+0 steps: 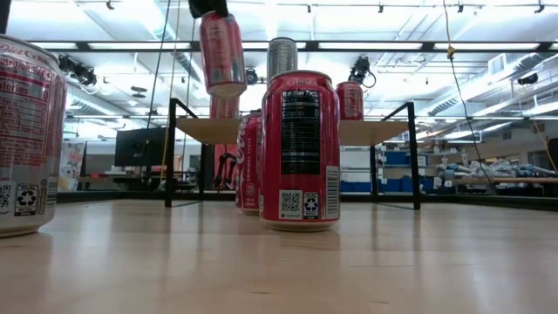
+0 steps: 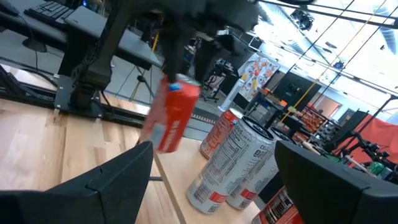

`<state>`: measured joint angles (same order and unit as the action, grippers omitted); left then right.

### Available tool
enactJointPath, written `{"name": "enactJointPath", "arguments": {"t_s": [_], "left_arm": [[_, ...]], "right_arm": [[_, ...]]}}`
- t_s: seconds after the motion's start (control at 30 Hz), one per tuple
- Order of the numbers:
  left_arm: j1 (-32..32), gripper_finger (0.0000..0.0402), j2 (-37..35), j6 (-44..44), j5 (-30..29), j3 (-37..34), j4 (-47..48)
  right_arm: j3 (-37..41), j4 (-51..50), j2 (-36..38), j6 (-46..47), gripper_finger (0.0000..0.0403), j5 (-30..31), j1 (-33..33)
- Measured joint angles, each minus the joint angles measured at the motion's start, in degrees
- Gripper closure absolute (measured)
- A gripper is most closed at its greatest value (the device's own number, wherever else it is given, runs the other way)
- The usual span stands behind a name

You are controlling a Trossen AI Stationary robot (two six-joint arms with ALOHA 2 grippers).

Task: Place canned beverage on shelf
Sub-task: Put the orange soda can on the shelf aligned with the other orange soda can

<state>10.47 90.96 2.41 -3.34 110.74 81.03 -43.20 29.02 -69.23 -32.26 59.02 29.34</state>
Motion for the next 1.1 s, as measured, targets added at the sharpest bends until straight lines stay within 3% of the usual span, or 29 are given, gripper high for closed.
{"name": "enactJointPath", "arguments": {"t_s": [0.43,0.93,1.1], "left_arm": [[18.8,0.015,1.9,-11.6,9.6,0.5,0.8],[20.1,0.0149,6.7,-19.6,10.1,0.7,0.8],[19.8,0.012,6.7,-19.1,8.4,0.7,0.7]], "right_arm": [[0.0,-2.4,0.0,1.2,0.0055,0.0,-2.8],[0.0,-4.6,0.0,3.2,0.0055,-0.1,-3.7],[0.0,-6.8,0.0,5.2,0.0055,-0.2,-3.9]]}}
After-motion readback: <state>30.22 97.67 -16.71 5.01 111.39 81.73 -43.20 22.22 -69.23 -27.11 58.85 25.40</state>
